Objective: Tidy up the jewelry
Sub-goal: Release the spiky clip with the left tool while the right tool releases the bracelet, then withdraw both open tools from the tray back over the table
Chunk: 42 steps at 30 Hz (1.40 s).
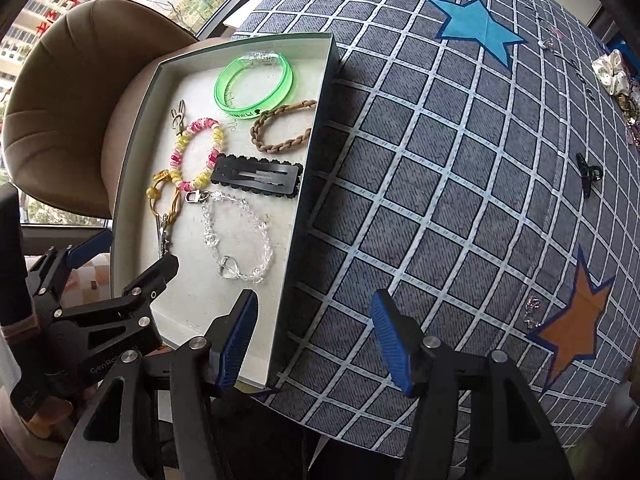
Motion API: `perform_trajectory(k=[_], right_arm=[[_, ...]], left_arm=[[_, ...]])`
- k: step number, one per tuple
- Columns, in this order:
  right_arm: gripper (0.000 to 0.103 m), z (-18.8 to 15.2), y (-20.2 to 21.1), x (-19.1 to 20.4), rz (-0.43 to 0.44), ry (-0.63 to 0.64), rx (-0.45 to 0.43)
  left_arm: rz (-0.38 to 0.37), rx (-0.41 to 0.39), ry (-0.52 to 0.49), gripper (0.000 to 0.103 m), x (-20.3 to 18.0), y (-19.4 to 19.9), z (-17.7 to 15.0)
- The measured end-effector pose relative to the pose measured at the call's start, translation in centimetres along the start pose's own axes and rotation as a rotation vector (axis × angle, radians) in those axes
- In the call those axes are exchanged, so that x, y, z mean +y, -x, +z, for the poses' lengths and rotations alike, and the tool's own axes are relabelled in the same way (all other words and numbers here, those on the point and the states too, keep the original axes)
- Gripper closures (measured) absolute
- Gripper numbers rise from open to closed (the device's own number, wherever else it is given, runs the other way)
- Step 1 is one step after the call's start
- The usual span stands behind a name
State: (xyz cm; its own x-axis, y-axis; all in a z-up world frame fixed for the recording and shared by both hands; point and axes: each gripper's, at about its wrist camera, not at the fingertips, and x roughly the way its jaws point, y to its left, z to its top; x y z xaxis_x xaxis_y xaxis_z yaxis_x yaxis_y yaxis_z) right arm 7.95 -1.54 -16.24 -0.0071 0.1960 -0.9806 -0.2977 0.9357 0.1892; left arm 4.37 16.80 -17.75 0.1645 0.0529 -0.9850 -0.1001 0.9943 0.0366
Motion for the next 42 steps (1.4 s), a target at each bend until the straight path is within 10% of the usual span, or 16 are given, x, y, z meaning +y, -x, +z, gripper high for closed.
perform_trajectory(k=[28,42], right_arm=[[0.016,-1.6,1.6,-1.6,-0.012,-0.074,-0.059],[0.016,-5.8,2.5,-9.2,-0.067,-0.308,-0.039]], left_arm=[[0.006,0.004,-0.156,0.000,-2.0,2.0,0.9],[-0.016,-0.022,-0.249,0.000,-6.4,3.3,1.9]])
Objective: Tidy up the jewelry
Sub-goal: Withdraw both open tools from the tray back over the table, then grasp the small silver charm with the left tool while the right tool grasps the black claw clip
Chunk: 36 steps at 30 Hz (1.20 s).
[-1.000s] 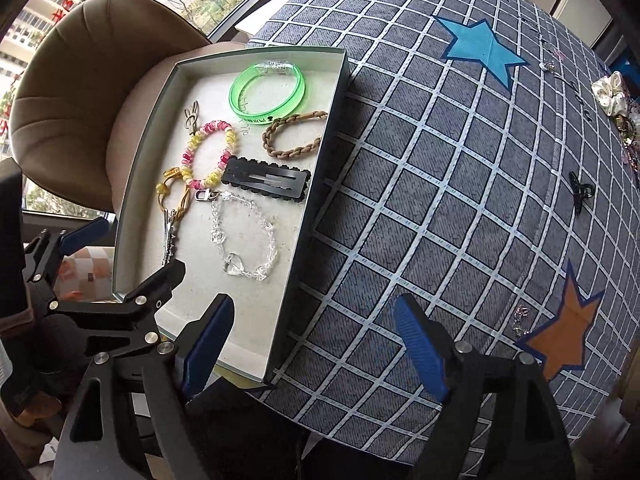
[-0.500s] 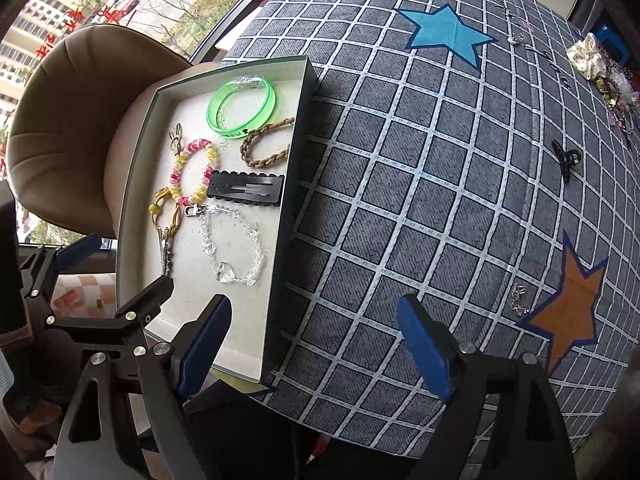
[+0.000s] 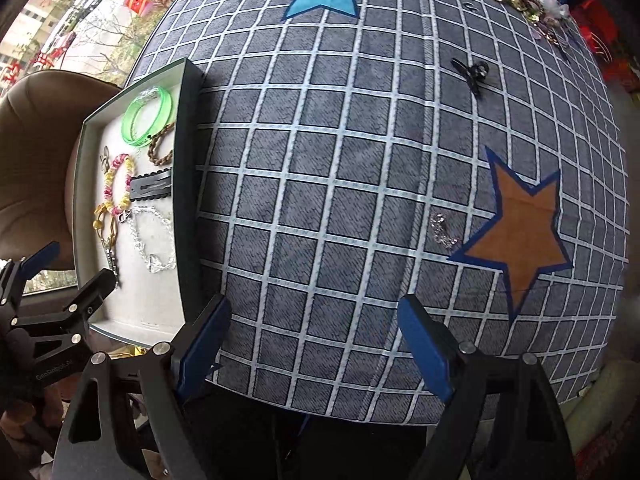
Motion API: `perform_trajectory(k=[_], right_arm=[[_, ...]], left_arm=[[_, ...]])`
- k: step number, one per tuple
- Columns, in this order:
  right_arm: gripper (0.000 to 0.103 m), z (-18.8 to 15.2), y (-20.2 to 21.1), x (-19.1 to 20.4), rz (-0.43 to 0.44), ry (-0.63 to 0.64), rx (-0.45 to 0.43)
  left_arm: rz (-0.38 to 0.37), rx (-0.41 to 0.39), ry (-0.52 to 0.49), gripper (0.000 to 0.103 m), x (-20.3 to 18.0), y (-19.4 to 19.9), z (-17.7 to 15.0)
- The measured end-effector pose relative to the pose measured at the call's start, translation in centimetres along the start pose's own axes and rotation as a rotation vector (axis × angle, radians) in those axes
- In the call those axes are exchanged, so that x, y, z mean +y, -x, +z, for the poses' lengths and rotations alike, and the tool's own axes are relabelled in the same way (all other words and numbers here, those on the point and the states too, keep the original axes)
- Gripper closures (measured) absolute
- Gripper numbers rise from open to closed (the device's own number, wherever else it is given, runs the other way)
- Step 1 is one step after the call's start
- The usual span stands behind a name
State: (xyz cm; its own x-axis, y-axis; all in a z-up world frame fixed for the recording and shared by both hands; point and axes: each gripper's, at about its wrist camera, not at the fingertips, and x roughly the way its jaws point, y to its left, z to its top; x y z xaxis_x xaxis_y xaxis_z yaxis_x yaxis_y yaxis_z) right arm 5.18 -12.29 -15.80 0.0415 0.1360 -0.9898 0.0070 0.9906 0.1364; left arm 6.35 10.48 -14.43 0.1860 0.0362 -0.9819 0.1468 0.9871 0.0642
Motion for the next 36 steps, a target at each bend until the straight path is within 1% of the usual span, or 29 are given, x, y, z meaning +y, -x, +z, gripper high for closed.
perform_trajectory(k=[6,11,16,20,26,32,36], right_arm=[[0.016,0.0,0.1,-5.6,-0.007,-0.070,0.014],[0.016,0.8,0.6,-10.6,-0.014,-0.099,0.024],[0.016,2.1,1.2,-14.5,-0.020,-0.101,0.028],[0.016,3.4,1.7,-16.9,-0.012,-0.090,0.025],[0.016,6.1,2.3,-18.6,0.005,-0.016,0.016],[0.016,8.5,2.3,-18.0,0.036,0.069,0.000],[0.016,10.2,2.1,-17.8,0.058,0.105,-0.006]], left_arm=[[-0.002,0.004,-0.011,0.000,-3.9,0.7,1.4],[-0.003,0.031,-0.017,0.000,-8.0,0.6,2.5],[-0.023,0.073,-0.012,0.000,-12.4,-0.2,3.3],[-0.044,0.102,-0.006,0.000,-15.6,-1.1,3.8],[-0.070,0.136,0.048,0.000,-18.9,-2.7,4.3],[-0.086,0.137,0.107,0.000,-21.1,-3.6,4.7],[-0.071,0.131,0.156,0.000,-22.1,-4.1,4.5]])
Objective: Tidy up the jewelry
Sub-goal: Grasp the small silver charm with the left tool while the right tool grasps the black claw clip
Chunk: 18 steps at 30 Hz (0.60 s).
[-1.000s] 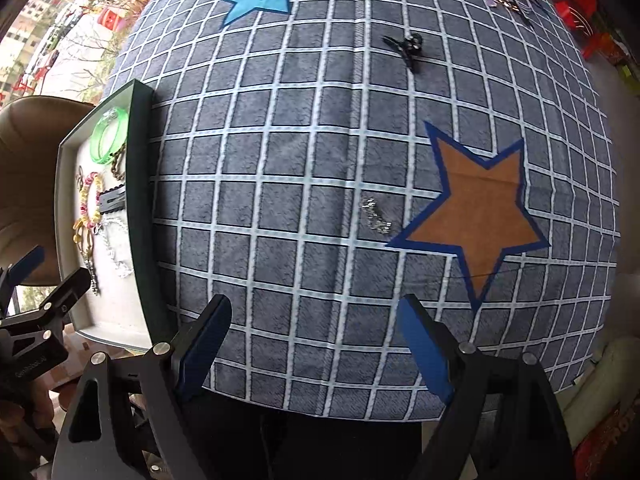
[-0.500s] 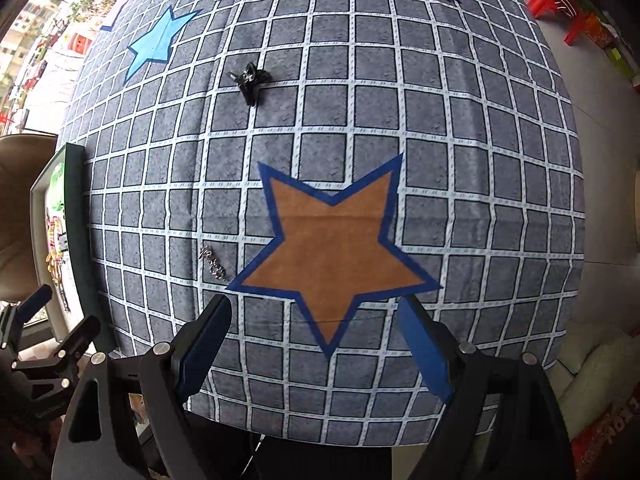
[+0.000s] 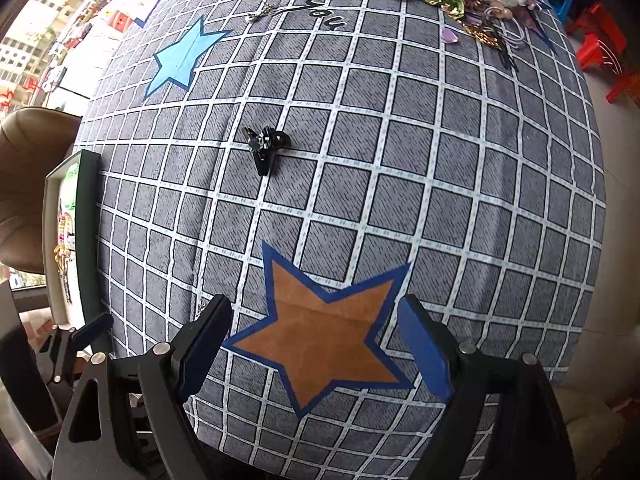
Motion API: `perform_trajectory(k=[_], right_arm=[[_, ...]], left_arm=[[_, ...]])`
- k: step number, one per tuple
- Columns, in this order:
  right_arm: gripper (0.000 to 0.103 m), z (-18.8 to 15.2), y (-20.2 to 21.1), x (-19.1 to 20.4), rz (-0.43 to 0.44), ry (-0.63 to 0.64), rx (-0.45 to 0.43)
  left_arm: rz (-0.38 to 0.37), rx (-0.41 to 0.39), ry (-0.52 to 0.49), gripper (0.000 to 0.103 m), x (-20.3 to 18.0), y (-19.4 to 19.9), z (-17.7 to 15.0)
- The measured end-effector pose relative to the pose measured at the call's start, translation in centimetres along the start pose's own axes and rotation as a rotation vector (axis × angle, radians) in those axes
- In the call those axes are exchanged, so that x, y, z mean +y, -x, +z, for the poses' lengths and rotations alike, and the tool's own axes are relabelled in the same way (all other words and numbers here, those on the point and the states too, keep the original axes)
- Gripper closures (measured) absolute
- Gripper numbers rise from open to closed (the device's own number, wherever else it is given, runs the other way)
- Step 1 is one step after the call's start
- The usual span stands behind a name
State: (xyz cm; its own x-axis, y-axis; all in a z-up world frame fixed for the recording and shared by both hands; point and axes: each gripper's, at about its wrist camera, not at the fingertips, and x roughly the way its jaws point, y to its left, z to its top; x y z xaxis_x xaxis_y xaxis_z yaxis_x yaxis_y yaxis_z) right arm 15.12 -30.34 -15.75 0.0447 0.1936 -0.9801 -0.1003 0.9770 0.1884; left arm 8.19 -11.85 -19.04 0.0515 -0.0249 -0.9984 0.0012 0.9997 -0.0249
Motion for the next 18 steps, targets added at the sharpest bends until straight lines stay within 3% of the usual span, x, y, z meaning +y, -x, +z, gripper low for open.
perform_trajectory(k=[3,5,10,13,16,18], right_arm=[[0.016,1.2,-0.4,0.2,0.010,0.026,0.000],[0.016,2.0,-0.6,0.4,0.009,0.043,-0.006],[0.016,3.8,-1.3,1.0,-0.002,0.079,-0.021],[0.016,4.7,-2.1,1.7,-0.011,0.108,-0.023],[0.016,5.4,-2.8,2.3,-0.026,0.123,-0.029],[0.017,5.7,-3.3,2.8,-0.029,0.127,-0.034]], left_arm=[[-0.001,-0.001,0.038,0.000,-0.5,-0.6,-0.1],[0.001,0.009,0.048,0.006,-0.9,-1.2,0.0],[0.010,0.017,0.056,0.006,-1.6,-1.9,-0.2],[0.009,0.020,0.059,0.020,-2.2,-2.5,0.6],[0.012,0.034,0.069,0.020,-2.8,-3.1,0.5],[0.007,0.035,0.075,0.026,-2.8,-3.7,0.4]])
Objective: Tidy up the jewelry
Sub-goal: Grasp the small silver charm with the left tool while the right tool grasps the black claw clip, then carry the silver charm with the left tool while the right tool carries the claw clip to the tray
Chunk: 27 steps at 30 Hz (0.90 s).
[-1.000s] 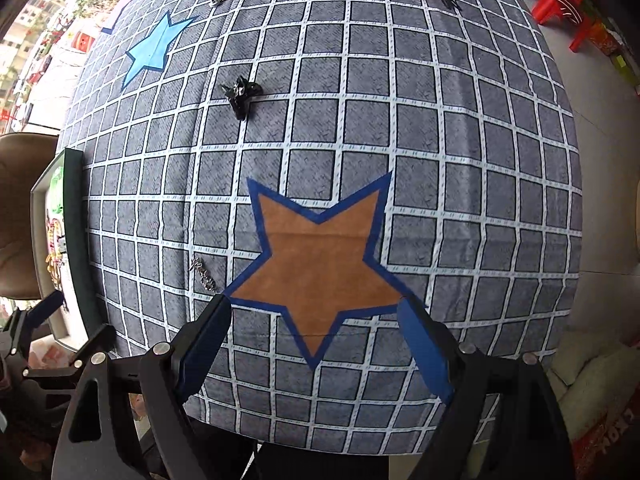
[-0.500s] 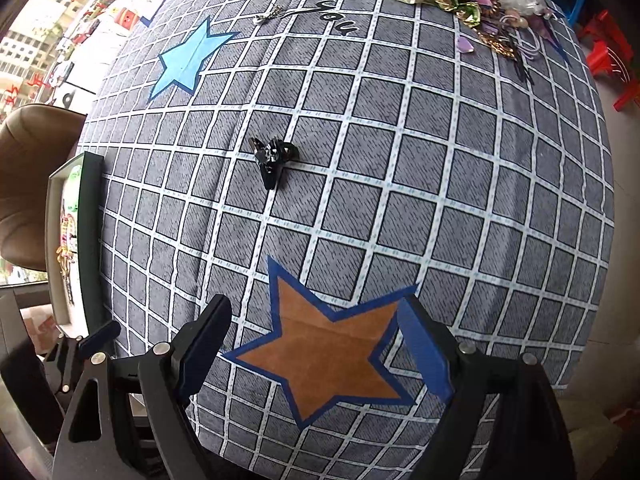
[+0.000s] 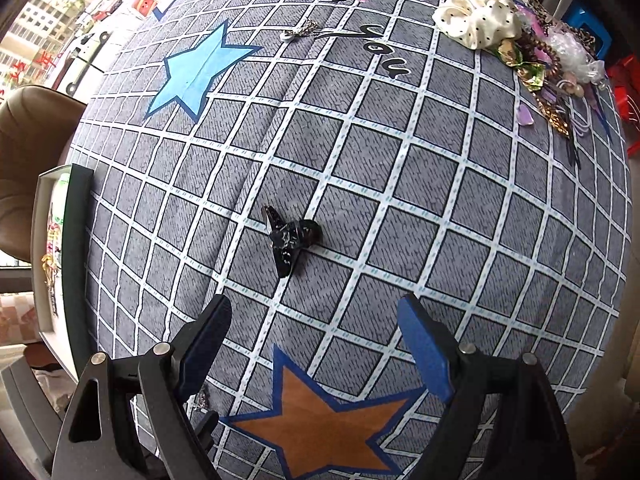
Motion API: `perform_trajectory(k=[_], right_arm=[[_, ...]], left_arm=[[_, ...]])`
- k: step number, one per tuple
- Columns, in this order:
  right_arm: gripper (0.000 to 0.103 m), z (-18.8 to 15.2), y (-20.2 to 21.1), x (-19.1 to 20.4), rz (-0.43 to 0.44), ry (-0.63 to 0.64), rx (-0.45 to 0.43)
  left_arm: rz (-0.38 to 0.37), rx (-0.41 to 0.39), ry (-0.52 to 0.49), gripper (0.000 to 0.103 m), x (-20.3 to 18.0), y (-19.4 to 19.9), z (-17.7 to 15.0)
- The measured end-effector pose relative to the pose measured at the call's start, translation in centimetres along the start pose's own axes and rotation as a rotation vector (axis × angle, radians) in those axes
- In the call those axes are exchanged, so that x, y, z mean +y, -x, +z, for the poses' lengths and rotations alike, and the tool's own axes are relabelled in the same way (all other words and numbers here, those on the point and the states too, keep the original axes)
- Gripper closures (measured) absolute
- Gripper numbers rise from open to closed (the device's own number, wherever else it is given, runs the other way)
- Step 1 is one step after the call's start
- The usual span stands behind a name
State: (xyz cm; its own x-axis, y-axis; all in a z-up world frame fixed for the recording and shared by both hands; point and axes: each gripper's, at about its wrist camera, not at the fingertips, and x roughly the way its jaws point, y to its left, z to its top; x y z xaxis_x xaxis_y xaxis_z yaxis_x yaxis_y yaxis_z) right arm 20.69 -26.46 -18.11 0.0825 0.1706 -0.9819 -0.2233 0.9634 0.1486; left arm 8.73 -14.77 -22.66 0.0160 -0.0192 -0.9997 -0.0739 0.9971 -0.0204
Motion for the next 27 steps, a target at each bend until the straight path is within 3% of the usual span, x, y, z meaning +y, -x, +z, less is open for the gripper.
perform_trajectory(k=[1,6,9,14,15,16,18,27], right_arm=[[0.019,0.3,-0.2,0.3,-0.004,0.004,-0.003],[0.029,1.3,-1.5,1.8,-0.018,0.032,-0.007],[0.041,1.8,-2.4,2.8,-0.028,0.048,-0.002],[0.050,2.4,-3.0,4.7,-0.074,0.071,-0.020],[0.059,2.9,-3.3,5.5,-0.086,0.073,-0.023],[0.071,3.1,-3.3,5.8,-0.100,0.077,-0.028],[0.077,3.6,-3.5,6.1,-0.098,0.072,-0.031],[0.078,1.8,-2.7,4.4,-0.042,0.032,-0.022]], left_arm=[[0.006,0.004,-0.001,0.032,0.0,0.0,-0.2],[0.010,-0.013,-0.009,0.034,-0.4,-0.6,-0.2],[0.006,-0.025,-0.020,0.048,-0.5,0.4,0.3],[-0.023,-0.029,-0.034,0.082,-0.9,1.0,0.6],[-0.038,-0.027,-0.031,0.086,-0.8,1.0,0.7],[-0.057,-0.022,-0.027,0.088,-0.6,1.0,0.8],[-0.087,-0.017,-0.016,0.088,0.1,0.9,1.0],[-0.182,0.003,0.011,0.088,1.2,0.9,0.9]])
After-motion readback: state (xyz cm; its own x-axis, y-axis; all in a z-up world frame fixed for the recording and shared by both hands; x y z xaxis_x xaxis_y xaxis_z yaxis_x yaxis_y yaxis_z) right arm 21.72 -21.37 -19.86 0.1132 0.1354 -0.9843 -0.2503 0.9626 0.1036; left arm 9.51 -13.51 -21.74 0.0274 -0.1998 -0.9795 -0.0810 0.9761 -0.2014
